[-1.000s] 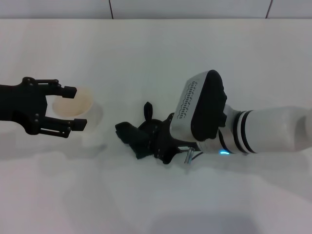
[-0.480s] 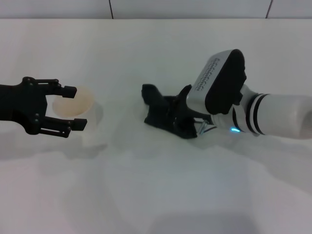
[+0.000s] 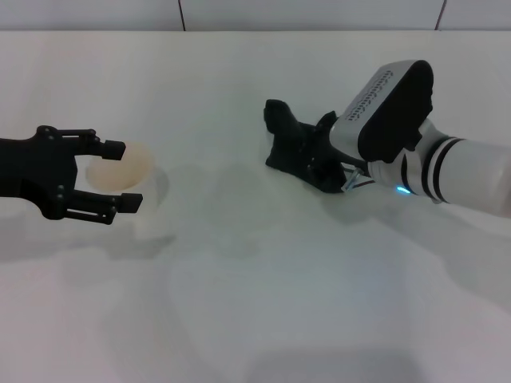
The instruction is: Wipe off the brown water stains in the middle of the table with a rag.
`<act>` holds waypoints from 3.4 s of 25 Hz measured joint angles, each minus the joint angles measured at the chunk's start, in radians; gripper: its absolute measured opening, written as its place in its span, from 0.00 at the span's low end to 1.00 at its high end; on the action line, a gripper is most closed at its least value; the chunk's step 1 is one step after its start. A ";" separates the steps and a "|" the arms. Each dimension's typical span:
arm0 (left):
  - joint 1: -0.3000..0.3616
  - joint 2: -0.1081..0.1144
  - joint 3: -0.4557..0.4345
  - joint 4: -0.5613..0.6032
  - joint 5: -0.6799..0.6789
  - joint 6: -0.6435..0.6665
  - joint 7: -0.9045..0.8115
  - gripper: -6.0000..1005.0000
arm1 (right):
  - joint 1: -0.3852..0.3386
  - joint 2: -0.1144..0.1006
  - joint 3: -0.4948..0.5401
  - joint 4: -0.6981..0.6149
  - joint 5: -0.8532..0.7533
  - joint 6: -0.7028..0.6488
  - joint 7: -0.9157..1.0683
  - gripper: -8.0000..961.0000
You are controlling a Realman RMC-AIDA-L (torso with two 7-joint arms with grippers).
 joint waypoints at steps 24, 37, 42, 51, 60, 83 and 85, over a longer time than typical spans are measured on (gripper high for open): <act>0.031 0.004 -0.021 0.006 0.002 -0.001 0.002 0.88 | -0.124 -0.010 0.113 -0.155 0.003 -0.279 -0.007 0.15; 0.042 0.006 -0.042 0.006 -0.010 0.003 0.009 0.88 | -0.188 -0.015 0.352 -0.171 -0.002 -0.522 -0.059 0.15; 0.045 0.007 -0.049 0.006 -0.010 0.004 0.009 0.88 | -0.207 -0.015 0.415 -0.176 -0.007 -0.609 -0.063 0.15; 0.037 0.008 -0.049 0.006 -0.011 0.004 0.009 0.88 | -0.203 -0.017 0.449 -0.178 -0.008 -0.693 -0.084 0.16; 0.040 0.008 -0.051 0.006 -0.011 0.004 0.009 0.88 | -0.211 -0.017 0.478 -0.203 0.027 -0.728 -0.128 0.16; 0.088 0.007 -0.052 0.104 -0.064 0.077 0.004 0.88 | -0.218 -0.017 0.696 -0.166 0.247 -0.989 -0.471 0.89; 0.090 0.007 -0.051 0.106 -0.064 0.087 0.003 0.88 | -0.222 -0.017 0.699 -0.165 0.253 -0.998 -0.493 0.89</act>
